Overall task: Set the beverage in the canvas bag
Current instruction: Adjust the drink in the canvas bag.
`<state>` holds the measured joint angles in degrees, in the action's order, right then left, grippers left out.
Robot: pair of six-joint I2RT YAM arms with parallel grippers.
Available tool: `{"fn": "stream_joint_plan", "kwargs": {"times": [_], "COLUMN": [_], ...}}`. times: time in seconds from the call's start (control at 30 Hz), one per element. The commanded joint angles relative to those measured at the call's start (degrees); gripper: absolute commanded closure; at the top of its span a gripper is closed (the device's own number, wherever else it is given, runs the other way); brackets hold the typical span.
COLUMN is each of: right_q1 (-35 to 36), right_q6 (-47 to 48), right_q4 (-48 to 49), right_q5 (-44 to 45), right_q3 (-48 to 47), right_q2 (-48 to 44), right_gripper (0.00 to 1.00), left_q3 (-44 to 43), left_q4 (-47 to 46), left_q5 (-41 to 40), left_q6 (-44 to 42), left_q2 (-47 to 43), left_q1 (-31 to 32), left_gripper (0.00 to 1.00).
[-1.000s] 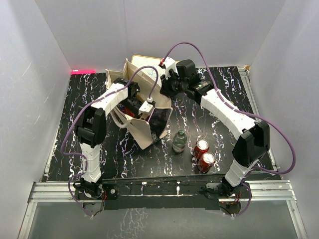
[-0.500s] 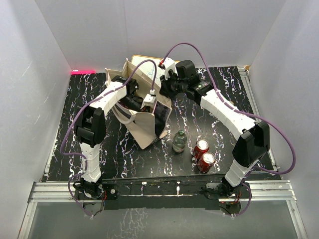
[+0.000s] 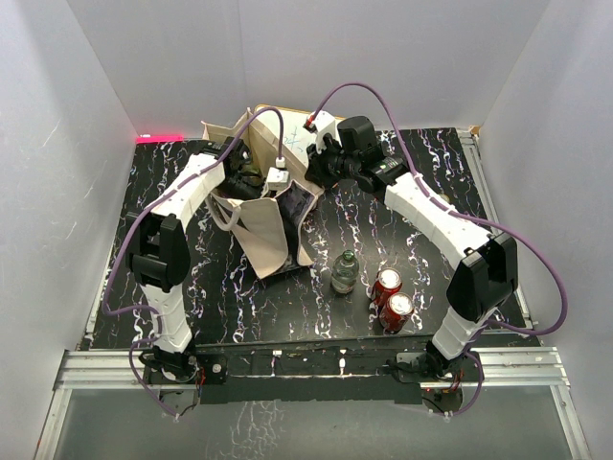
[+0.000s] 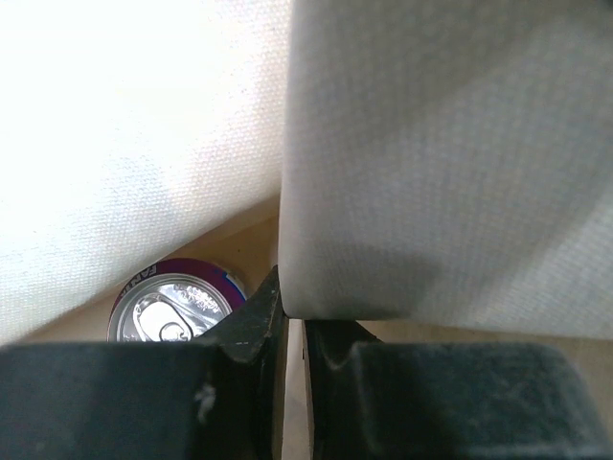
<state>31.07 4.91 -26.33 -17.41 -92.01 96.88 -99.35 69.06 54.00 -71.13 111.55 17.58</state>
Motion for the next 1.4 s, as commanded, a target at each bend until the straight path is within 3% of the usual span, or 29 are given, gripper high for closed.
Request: {"fn": "stream_joint_plan", "kwargs": {"times": [0.0,0.13,0.37,0.67,0.73,0.8,1.03,1.2,1.37], "right_q1": [-0.1,-0.2,-0.1,0.2,0.4,0.4,0.4,2.0,5.2], "right_q6": [1.6,3.1,12.2,17.3,17.2,15.9,9.5,9.2,11.6], "right_q4": [1.4,1.9,3.6,8.7,9.8,10.0,7.2,6.2,3.5], "right_q5": [-1.0,-0.8,-2.6,-6.6,-6.2,-5.7,-8.1,-9.6,-12.9], "right_q3": [0.6,1.0,4.9,18.2,18.9,16.1,-2.1,-8.2,-8.8], "right_q2": [-4.6,-4.9,-7.3,-14.6,-14.7,-13.4,-5.7,-4.3,-4.7], "right_gripper": [0.92,0.92,0.92,0.91,0.83,0.70,0.28,0.26,0.41], "left_q3": [0.3,1.6,1.1,2.2,2.9,3.6,5.8,6.8,8.1], "left_q4": [0.0,2.5,6.1,-5.5,-7.2,-9.8,-19.2,-23.0,-25.6], "left_q5": [0.4,2.1,1.2,3.3,3.1,2.7,4.0,3.5,1.6], "left_q6": [-2.6,-4.8,-6.5,12.8,15.0,18.7,30.8,35.4,40.6], "left_q2": [-5.2,-5.5,-5.8,-12.5,-14.0,-15.3,-18.1,-20.1,-22.0], "left_q1": [-2.1,-1.9,-1.6,-3.4,-3.4,-3.6,-5.9,-7.6,-10.4], "left_gripper": [1.00,0.90,0.51,0.22,0.20,0.19,0.24,0.25,0.27]}}
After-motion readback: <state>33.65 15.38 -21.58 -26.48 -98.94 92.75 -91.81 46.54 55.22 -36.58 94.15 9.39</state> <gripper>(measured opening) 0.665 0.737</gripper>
